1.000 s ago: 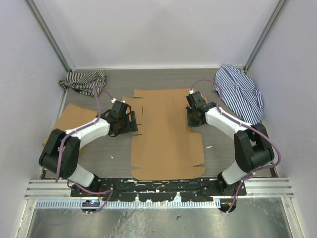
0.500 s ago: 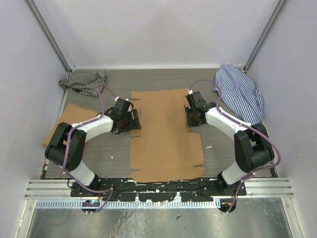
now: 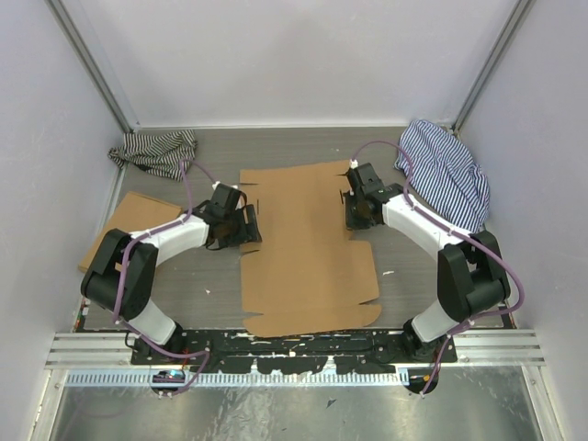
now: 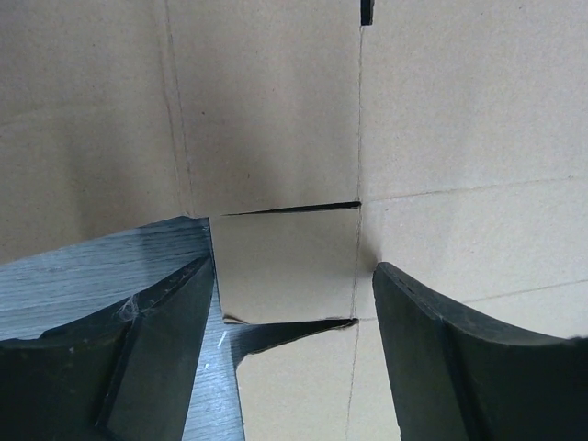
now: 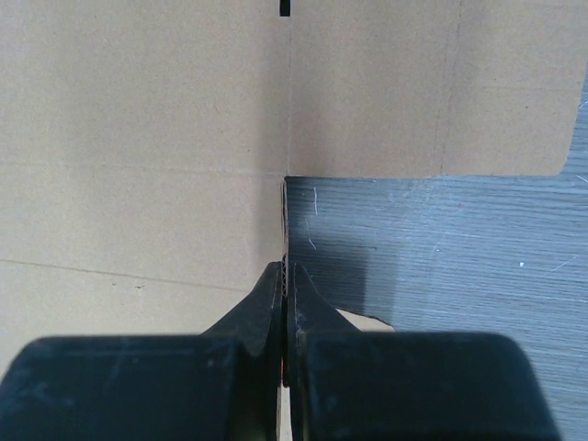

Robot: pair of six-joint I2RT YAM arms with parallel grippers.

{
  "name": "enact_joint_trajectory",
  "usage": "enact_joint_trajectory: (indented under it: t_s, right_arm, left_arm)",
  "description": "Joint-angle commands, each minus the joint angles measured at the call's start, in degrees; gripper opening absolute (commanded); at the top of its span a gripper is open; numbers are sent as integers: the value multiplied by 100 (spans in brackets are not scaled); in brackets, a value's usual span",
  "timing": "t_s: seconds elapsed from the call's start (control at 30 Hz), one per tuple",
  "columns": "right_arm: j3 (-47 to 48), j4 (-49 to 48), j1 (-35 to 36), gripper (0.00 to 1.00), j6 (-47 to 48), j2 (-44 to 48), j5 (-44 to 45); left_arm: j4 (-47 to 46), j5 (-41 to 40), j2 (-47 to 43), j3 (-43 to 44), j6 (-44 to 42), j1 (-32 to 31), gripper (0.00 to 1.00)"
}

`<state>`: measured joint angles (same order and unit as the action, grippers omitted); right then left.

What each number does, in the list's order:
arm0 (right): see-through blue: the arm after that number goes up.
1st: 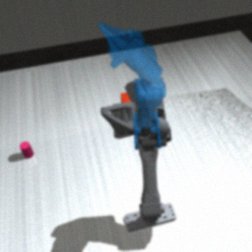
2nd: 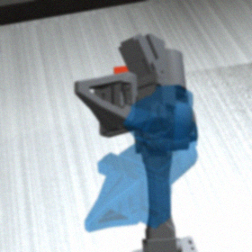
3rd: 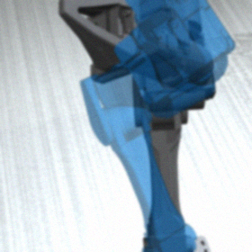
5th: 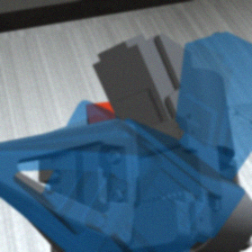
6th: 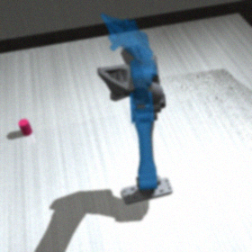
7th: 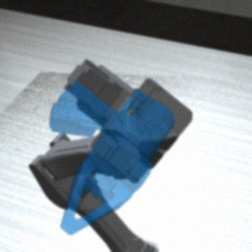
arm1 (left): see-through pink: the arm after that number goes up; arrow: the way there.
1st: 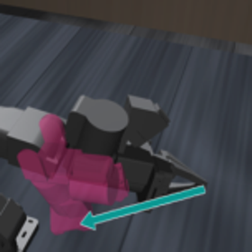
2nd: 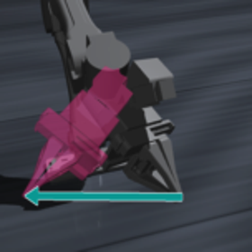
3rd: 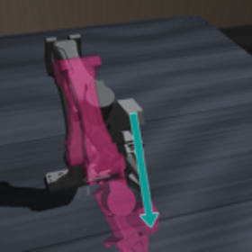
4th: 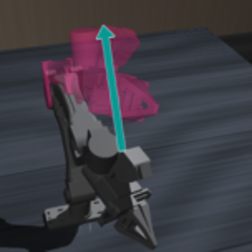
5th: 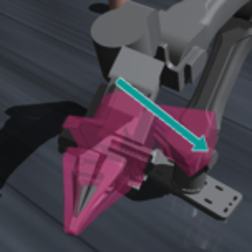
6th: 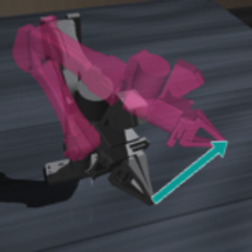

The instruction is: Fold the paper box

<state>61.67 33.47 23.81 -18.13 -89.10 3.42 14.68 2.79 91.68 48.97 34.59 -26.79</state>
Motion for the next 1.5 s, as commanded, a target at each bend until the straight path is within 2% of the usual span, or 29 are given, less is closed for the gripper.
enact_joint_trajectory:
  t_s: [0.0,0.3,0.57,1.07,1.33,1.47]
  right_arm:
    - [157,-51,-4,1,-58,235,36]
    - [24,-166,-6,1,-111,77,95]
    - [227,71,-7,1,-78,269,108]
    - [131,-52,-14,1,-96,33,179]
    - [99,-139,-16,1,-156,-121,183]
    - [151,-159,-58,1,-278,50,-102]
  left_arm:
    - [311,-23,105,-149,-57,-2,77]
    - [49,50,561,-250,-19,-4,77]
    - [-301,343,433,-426,108,-9,76]
    - [380,207,-508,-219,125,-9,73]
    - [520,117,-565,-160,124,-13,72]
    - [609,121,-689,-219,131,-15,72]
